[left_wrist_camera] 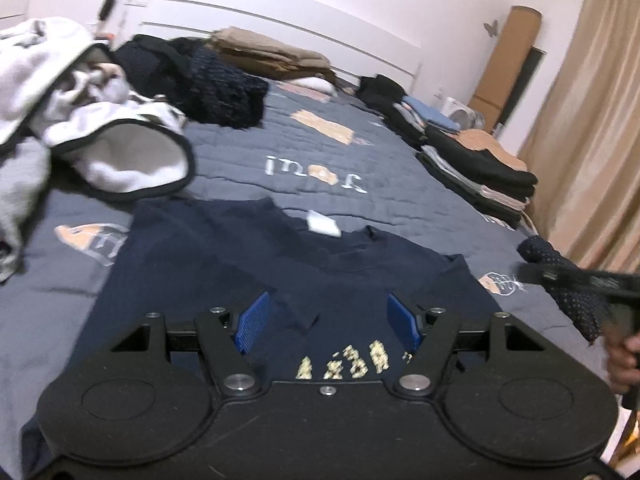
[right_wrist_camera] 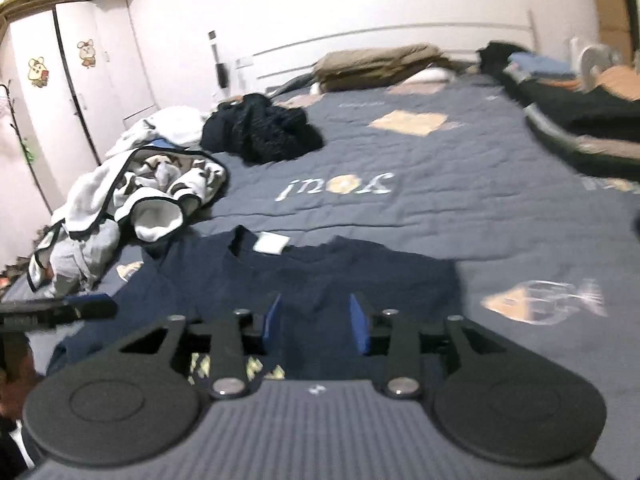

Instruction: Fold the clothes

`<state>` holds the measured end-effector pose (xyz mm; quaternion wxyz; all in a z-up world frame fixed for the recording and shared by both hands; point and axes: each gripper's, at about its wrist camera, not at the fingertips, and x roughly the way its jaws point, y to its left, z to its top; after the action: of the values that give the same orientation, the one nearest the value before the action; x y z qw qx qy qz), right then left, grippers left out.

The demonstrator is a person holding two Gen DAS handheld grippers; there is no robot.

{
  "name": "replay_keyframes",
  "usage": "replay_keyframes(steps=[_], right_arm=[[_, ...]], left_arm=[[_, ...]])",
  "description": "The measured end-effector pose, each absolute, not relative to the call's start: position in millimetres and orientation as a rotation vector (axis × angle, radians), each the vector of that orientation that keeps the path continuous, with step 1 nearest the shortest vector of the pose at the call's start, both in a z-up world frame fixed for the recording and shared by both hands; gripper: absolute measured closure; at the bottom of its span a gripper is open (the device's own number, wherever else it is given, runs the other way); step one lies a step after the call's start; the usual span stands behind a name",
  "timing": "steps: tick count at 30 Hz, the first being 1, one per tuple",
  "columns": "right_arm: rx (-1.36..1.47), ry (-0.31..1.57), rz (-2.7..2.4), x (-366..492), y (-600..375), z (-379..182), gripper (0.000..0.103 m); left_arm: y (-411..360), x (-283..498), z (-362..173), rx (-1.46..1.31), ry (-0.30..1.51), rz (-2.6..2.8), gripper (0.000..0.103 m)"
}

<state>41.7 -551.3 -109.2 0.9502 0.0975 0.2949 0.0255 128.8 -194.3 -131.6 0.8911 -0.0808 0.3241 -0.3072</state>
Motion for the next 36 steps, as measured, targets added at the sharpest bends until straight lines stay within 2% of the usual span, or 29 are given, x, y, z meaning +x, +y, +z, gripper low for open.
replay_keyframes(steps=[7, 17, 19, 32, 36], right_arm=[[0.185, 0.62, -0.075, -45, -570, -121, 0.063], [0.011, 0.664, -0.013, -112, -563, -146, 0.063], [-0.024, 0.673, 0.005, -119, -562, -151, 0.063], [-0.325, 0.702, 0.02, -118, -555, -172, 0.062], [-0.418, 0.735, 0.063, -107, -546, -184, 0.059]], left_arm=[[-178, 76, -122, -0.119, 0.673, -0.668, 0.038], [-177, 17, -120, 0.039, 0.66, -0.746, 0.035], [-167, 13, -124, 0.038, 0.663, -0.726, 0.032], [-126, 19, -131, 0.016, 0.691, -0.589, 0.031], [-122, 19, -132, 0.015, 0.688, -0.585, 0.03]])
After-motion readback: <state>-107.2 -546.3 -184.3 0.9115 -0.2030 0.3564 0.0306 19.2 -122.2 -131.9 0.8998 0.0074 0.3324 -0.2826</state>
